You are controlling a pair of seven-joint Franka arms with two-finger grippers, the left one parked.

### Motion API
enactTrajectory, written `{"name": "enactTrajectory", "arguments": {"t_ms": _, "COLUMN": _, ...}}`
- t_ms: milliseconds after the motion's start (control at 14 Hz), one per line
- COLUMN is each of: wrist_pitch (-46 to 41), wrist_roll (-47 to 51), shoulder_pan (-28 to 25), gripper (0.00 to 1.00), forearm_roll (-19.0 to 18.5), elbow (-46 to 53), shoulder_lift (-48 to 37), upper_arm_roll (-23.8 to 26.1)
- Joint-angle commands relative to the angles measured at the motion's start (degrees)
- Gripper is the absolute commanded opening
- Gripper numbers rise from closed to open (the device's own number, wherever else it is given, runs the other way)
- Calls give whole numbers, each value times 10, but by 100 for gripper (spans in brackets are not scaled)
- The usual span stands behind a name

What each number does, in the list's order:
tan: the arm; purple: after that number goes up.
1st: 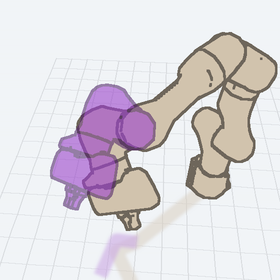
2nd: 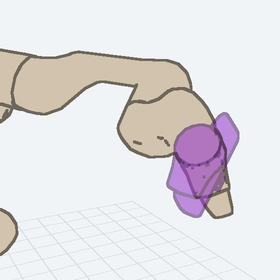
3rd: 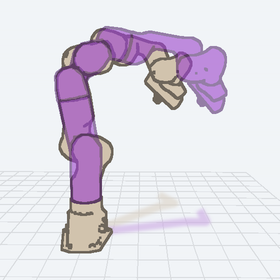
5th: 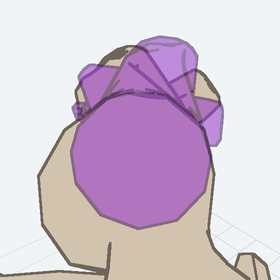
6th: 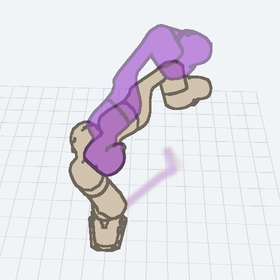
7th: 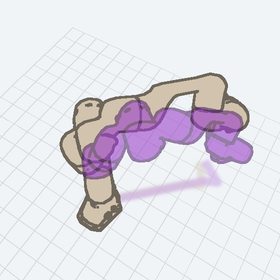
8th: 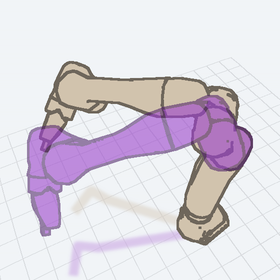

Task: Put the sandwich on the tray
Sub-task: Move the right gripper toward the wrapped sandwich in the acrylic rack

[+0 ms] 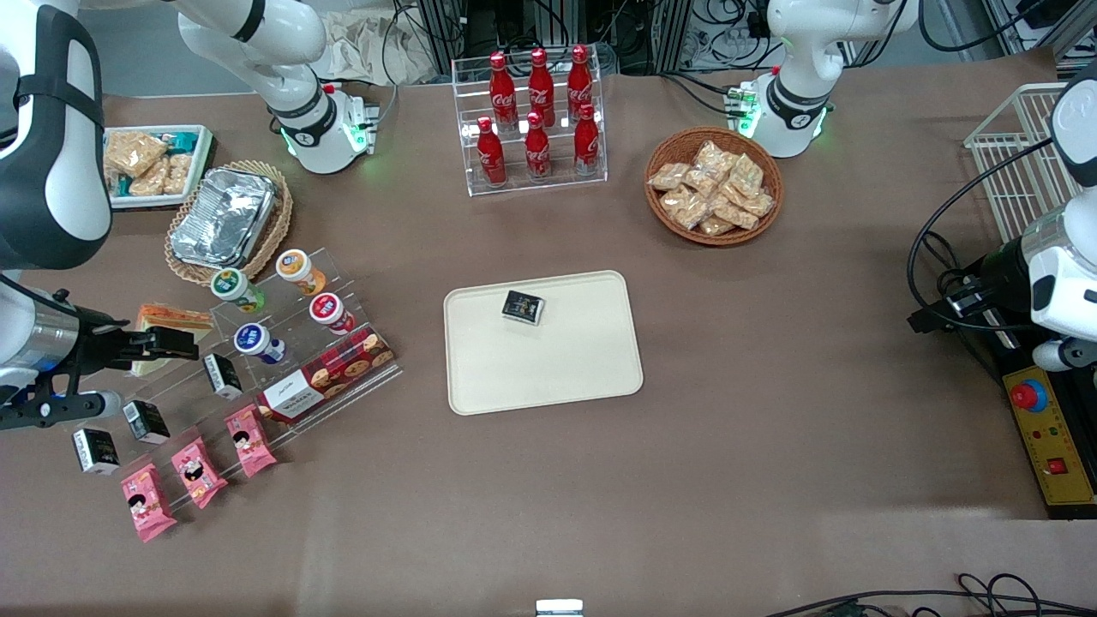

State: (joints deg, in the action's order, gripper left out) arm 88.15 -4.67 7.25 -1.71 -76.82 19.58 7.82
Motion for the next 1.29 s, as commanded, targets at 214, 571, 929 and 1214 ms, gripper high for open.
{"name": "enactTrajectory", "arguments": {"t_ms": 214, "wrist_pitch": 4, "wrist_roll": 5, "shoulder_pan": 4, "gripper": 100, "forearm_roll": 24, "elbow": 0, "shoulder_lift": -1, "upper_arm_roll": -1}}
{"name": "enactTrajectory", "arguments": {"t_ms": 571, "wrist_pitch": -4, "wrist_roll": 7, "shoulder_pan": 9, "gripper": 100, "forearm_roll": 27, "elbow": -1, "shoulder_lift": -9, "upper_arm_roll": -3}}
{"name": "enactTrajectory", "arguments": {"t_ms": 929, "wrist_pitch": -33, "wrist_roll": 52, "shoulder_pan": 50, "gripper": 100, "forearm_roll": 20, "elbow": -60, "shoulder_lift": -89, "upper_arm_roll": -12}}
{"name": "enactTrajectory", "arguments": {"t_ms": 1214, "wrist_pitch": 92, "wrist_roll": 13, "shoulder_pan": 106, "gripper": 100, "forearm_roll": 19, "elbow": -227, "shoulder_lift": -181, "upper_arm_roll": -13}}
